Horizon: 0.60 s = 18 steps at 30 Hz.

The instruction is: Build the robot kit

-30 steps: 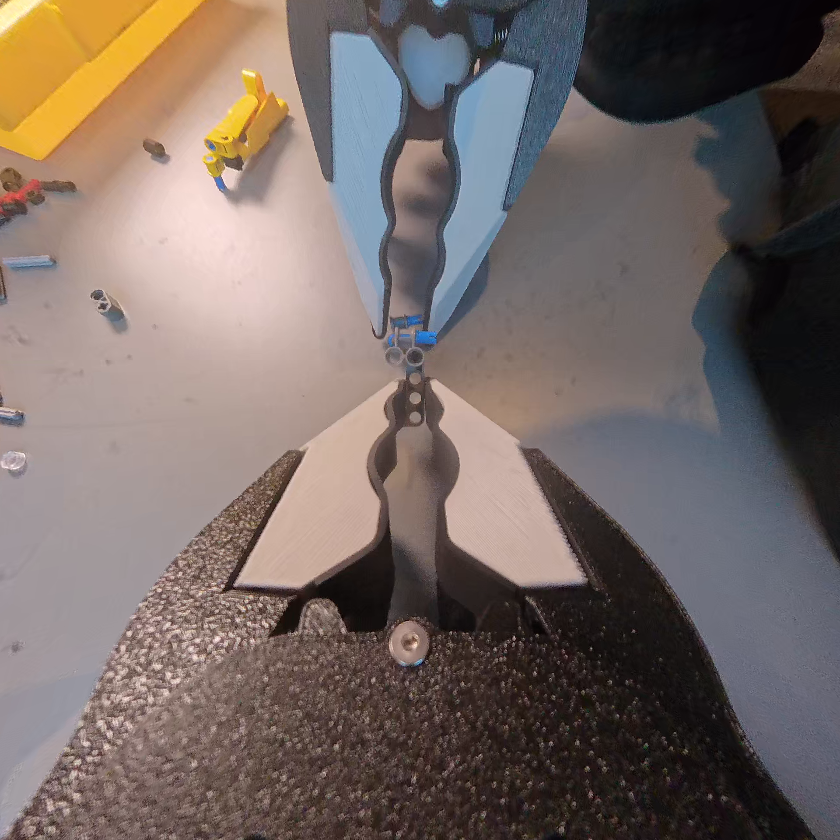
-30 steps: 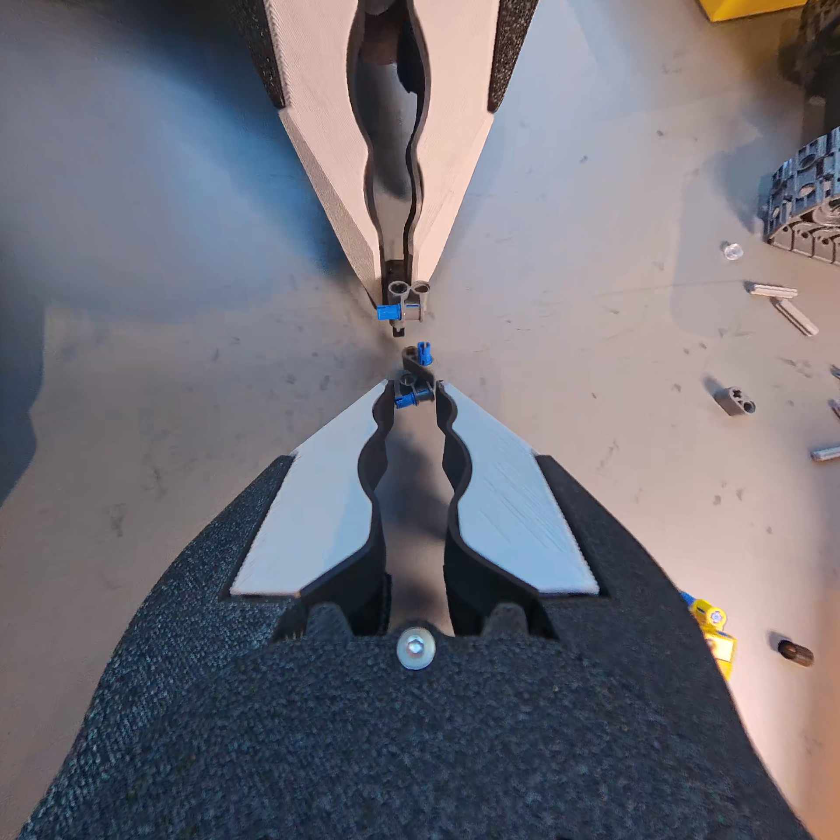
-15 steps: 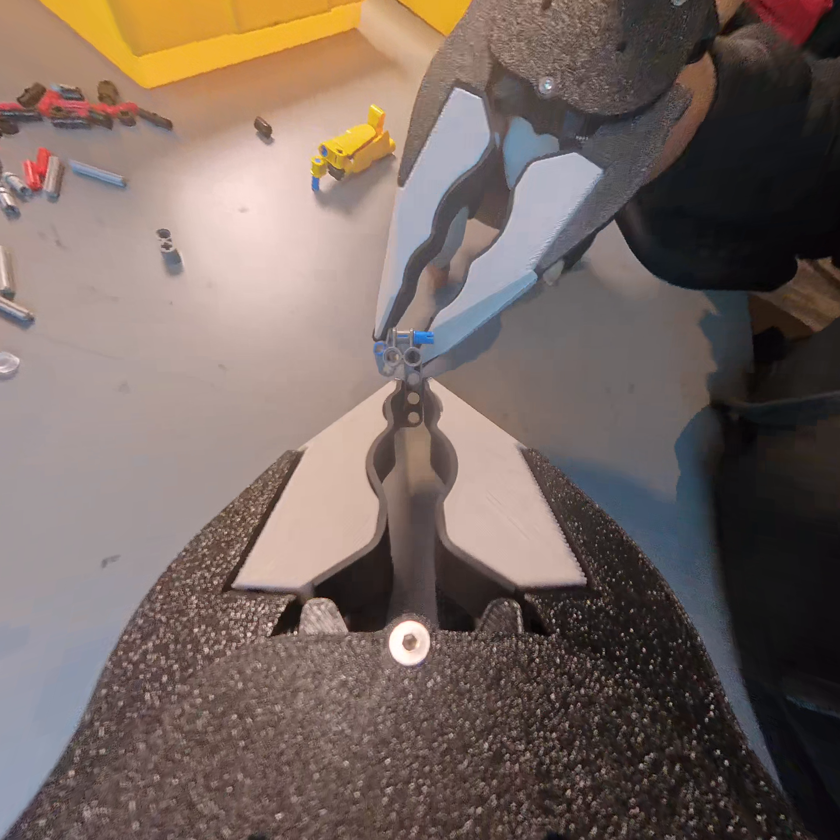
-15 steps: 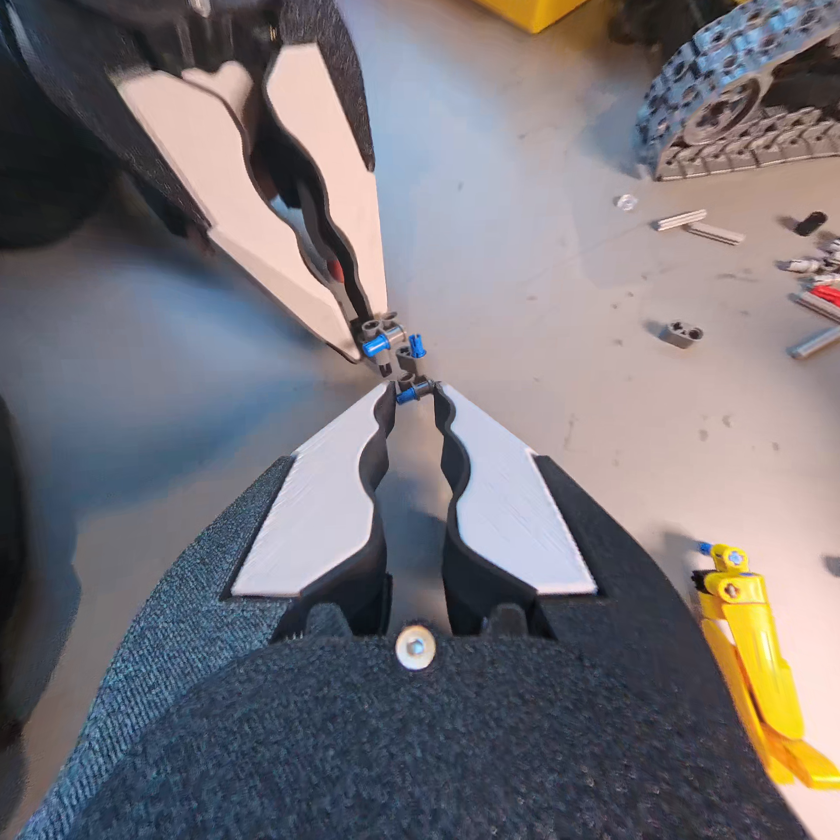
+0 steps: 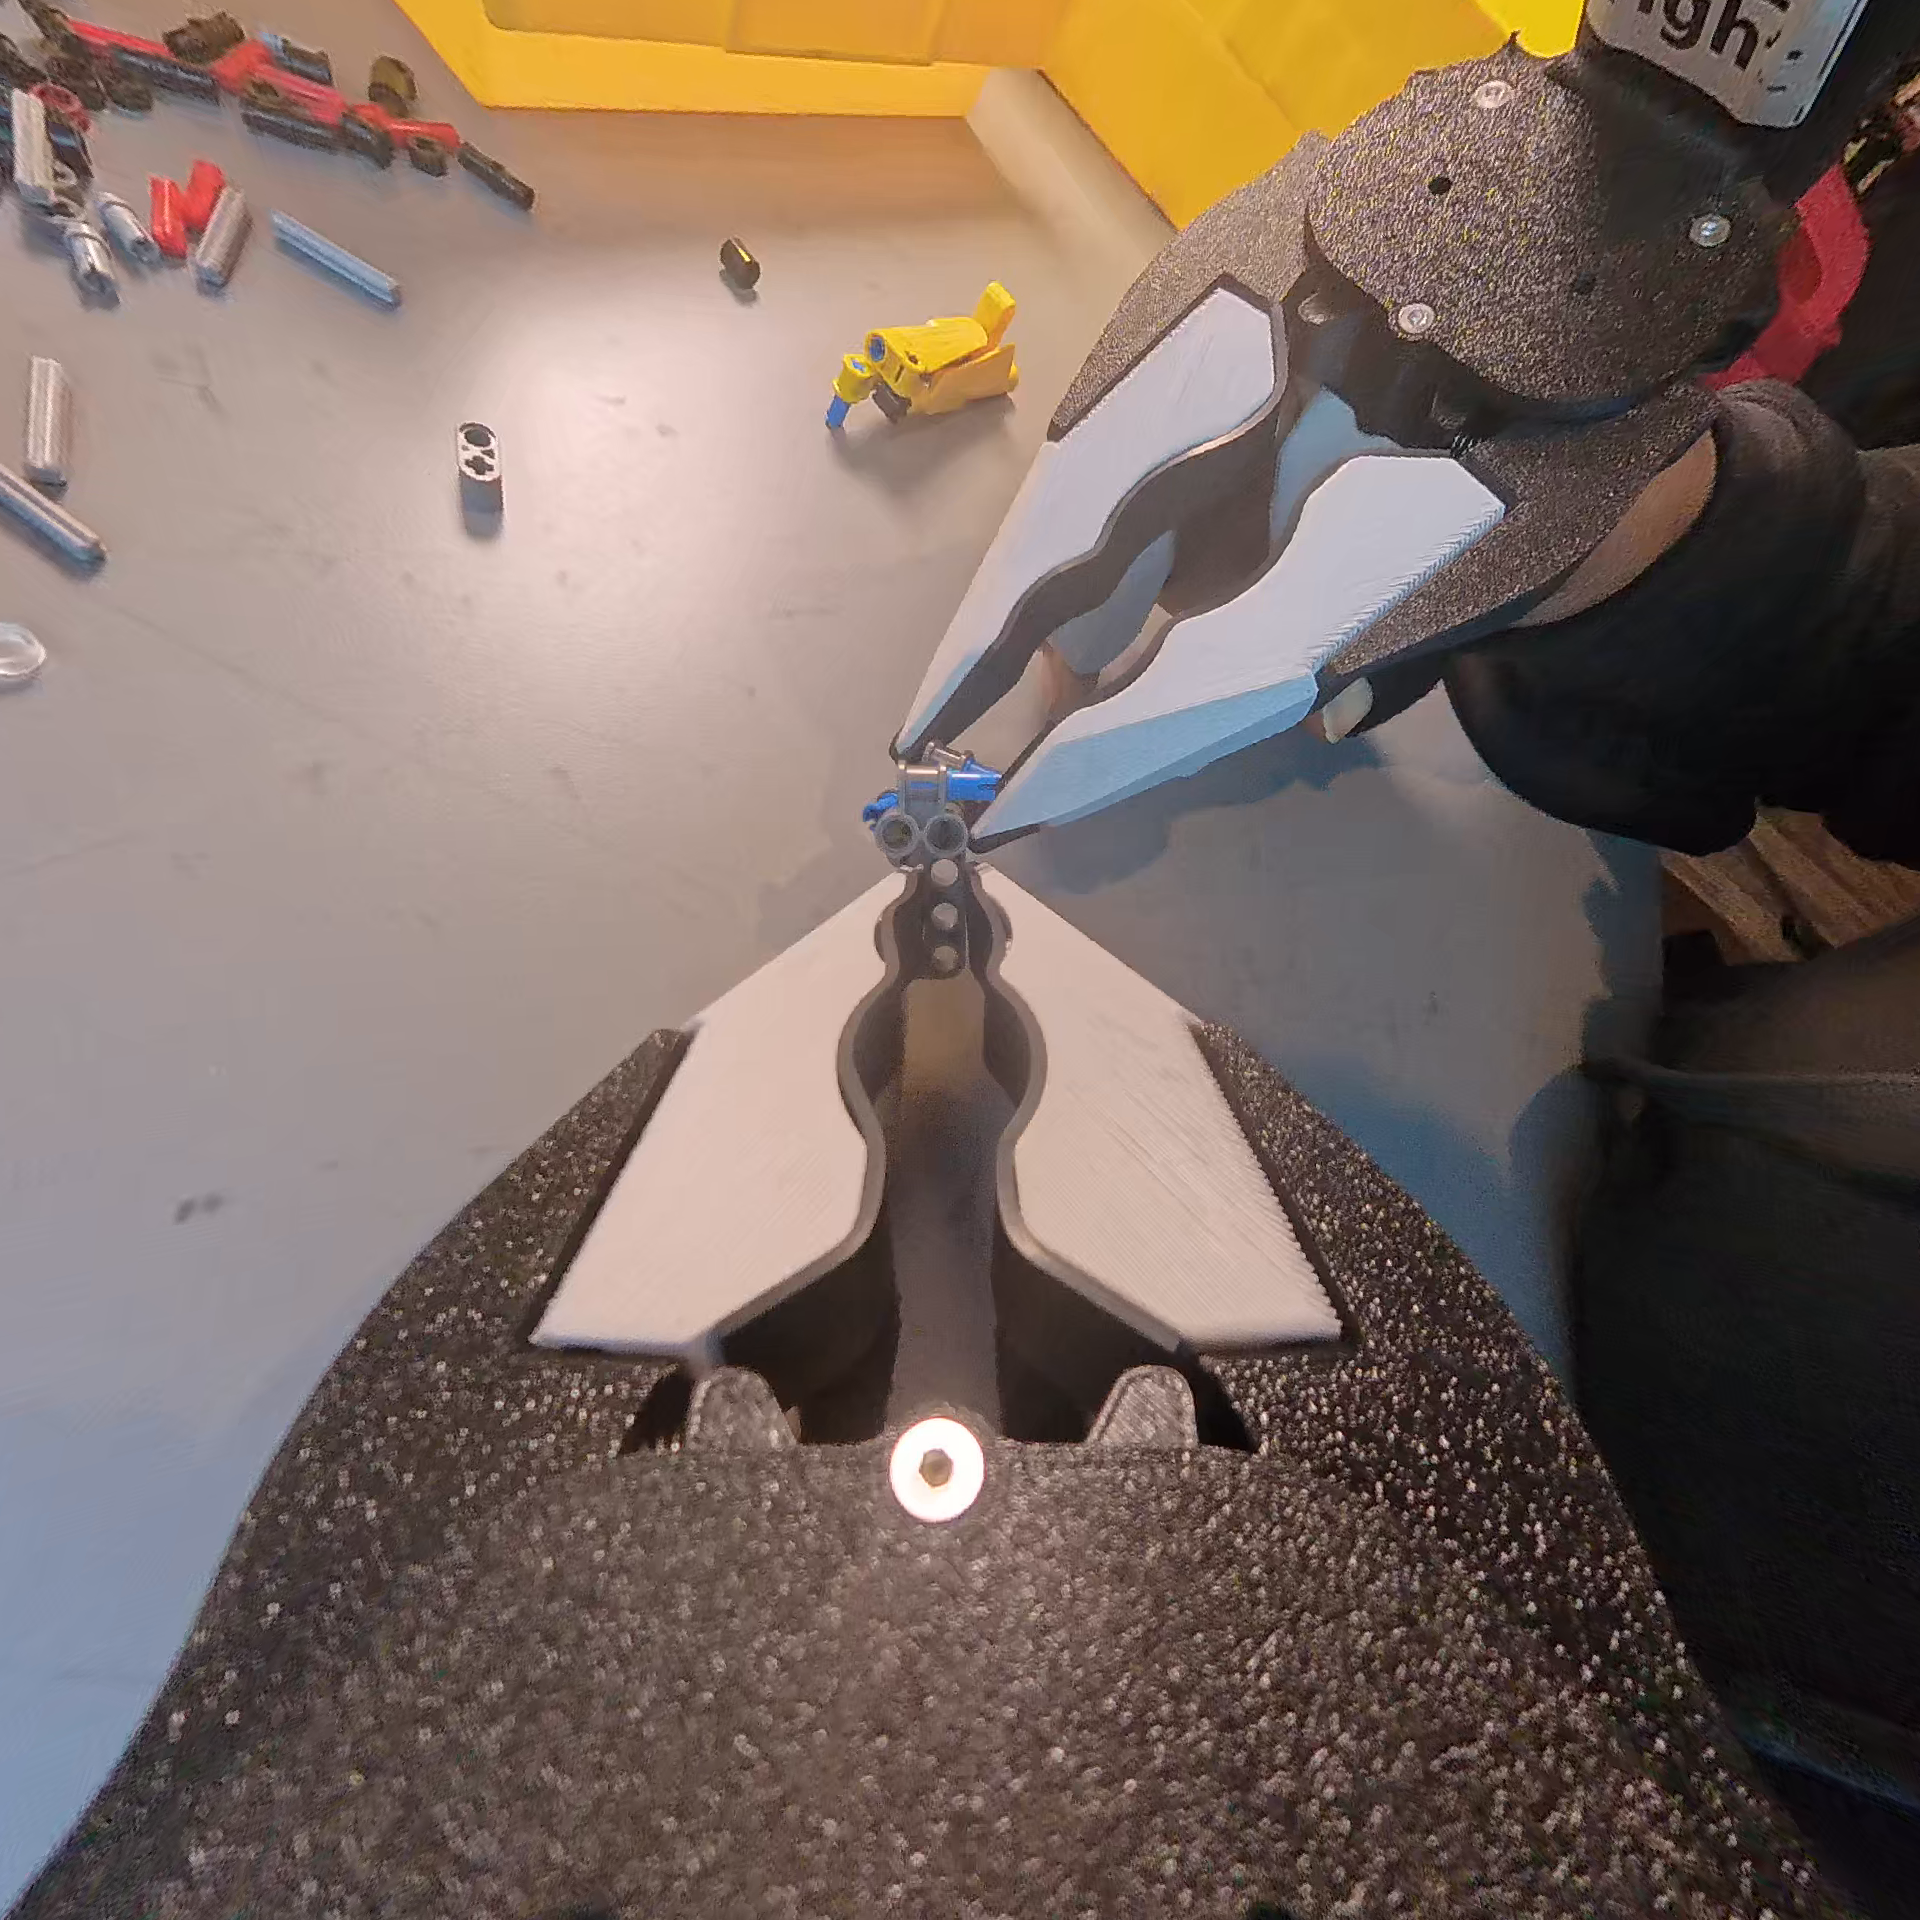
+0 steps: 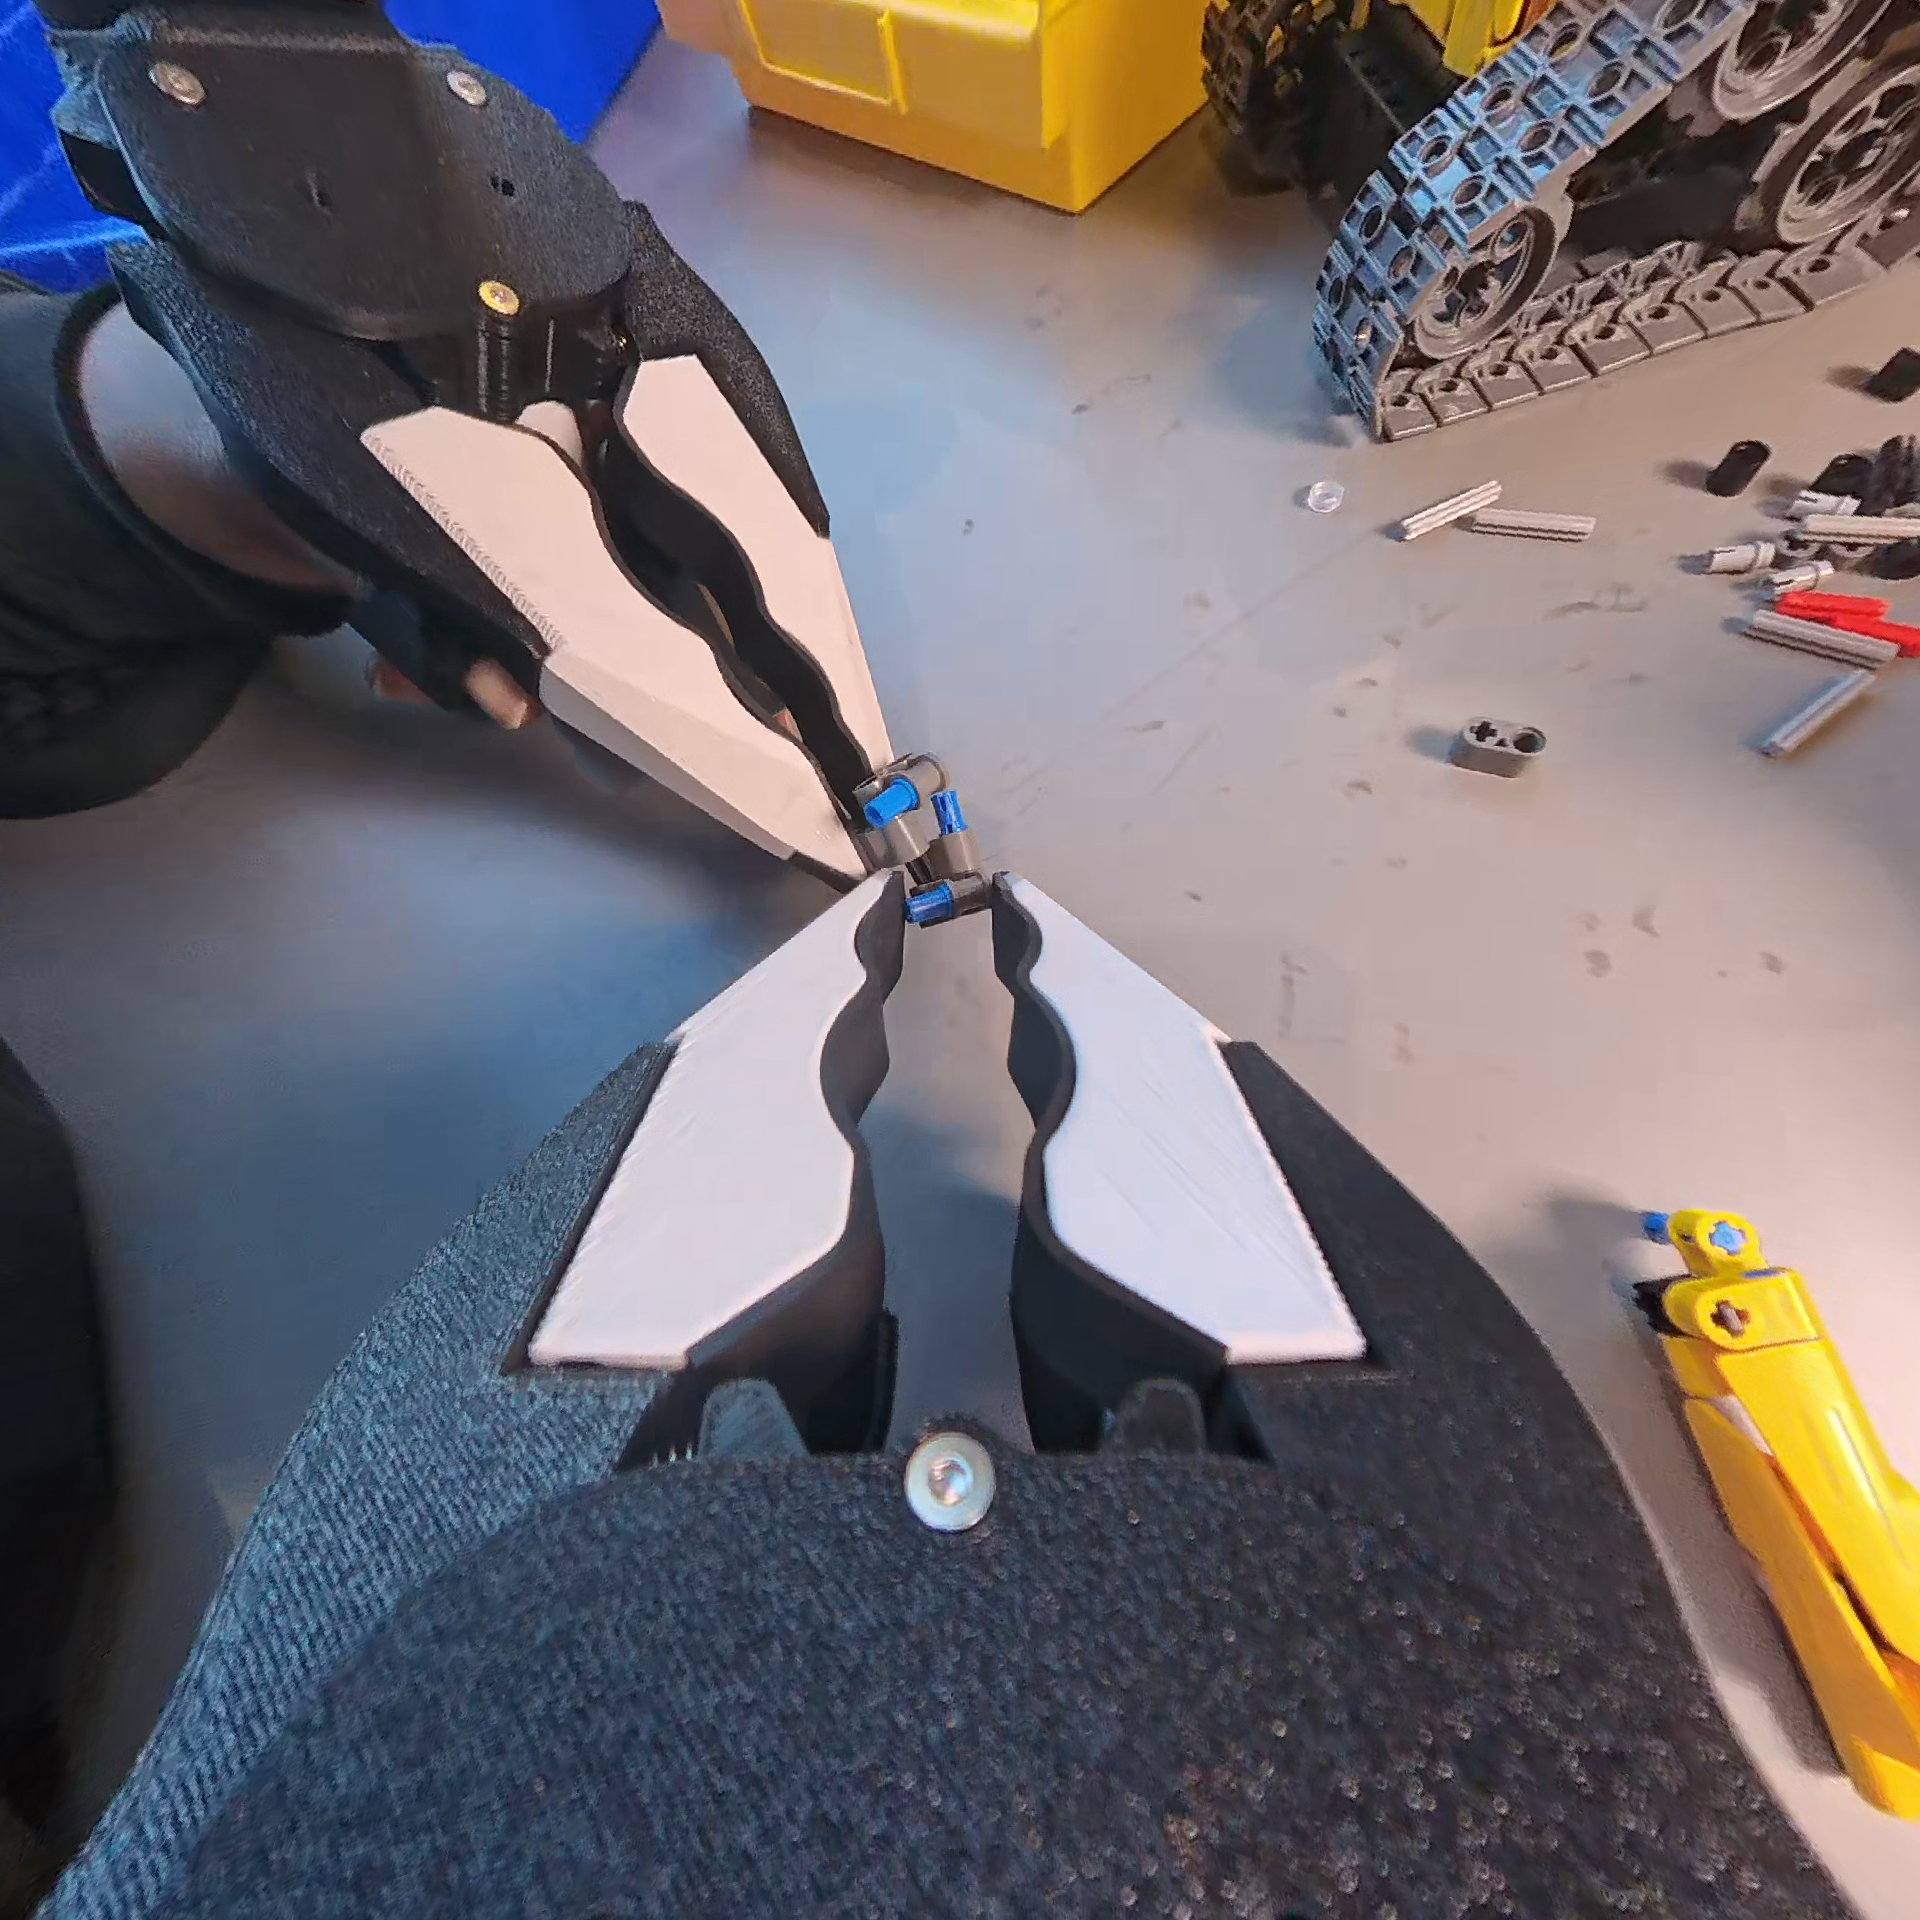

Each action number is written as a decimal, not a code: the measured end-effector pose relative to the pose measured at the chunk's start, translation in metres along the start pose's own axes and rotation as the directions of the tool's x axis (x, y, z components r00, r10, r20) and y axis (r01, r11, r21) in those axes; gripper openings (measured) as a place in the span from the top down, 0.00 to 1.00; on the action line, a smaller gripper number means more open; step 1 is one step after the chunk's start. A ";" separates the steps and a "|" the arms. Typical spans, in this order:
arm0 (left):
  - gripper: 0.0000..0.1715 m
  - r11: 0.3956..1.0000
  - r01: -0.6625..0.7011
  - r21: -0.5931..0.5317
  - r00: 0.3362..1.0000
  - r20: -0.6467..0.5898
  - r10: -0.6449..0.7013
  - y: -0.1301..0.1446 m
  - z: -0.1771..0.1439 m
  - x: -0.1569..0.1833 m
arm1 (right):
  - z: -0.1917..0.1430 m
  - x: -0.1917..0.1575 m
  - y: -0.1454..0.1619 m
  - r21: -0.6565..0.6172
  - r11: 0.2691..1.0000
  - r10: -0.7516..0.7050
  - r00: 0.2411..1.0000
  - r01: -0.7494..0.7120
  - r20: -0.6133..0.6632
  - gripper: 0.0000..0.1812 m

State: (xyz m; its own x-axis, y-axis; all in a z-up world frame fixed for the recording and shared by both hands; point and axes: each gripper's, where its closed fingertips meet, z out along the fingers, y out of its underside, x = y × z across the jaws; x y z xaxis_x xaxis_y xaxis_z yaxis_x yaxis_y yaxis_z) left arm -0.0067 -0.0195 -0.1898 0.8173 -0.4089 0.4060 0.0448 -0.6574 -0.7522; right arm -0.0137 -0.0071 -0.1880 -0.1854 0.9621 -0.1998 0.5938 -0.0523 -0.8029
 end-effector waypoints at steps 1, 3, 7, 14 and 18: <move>0.96 1.000 0.000 -0.003 1.000 0.005 0.000 0.000 0.000 0.000 | 0.000 0.000 0.001 -0.004 1.000 0.001 1.000 -0.001 0.001 0.91; 0.96 1.000 0.013 0.003 1.000 0.008 -0.013 0.000 0.000 -0.001 | 0.001 0.001 0.002 -0.004 1.000 0.012 1.000 -0.012 0.005 0.91; 0.96 1.000 0.027 -0.012 1.000 0.015 -0.027 0.002 0.002 -0.003 | 0.003 0.001 0.005 -0.024 1.000 0.009 1.000 -0.009 0.005 0.91; 0.96 0.992 -0.093 -0.086 0.989 0.103 0.102 0.012 0.008 -0.003 | 0.005 0.001 0.014 -0.111 0.987 -0.119 0.992 0.113 -0.049 0.91; 0.95 0.985 -0.125 -0.123 0.983 0.120 0.140 0.017 0.012 -0.003 | 0.005 0.001 0.020 -0.163 0.968 -0.204 0.977 0.190 -0.069 0.91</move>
State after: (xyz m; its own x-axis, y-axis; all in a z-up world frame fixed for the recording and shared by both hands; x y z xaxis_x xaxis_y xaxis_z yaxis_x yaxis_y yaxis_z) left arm -0.0014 -0.0218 -0.2097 0.8783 -0.4181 0.2317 -0.1287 -0.6736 -0.7278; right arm -0.0060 -0.0084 -0.2076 -0.2481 0.9687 0.0070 0.6670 0.1760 -0.7239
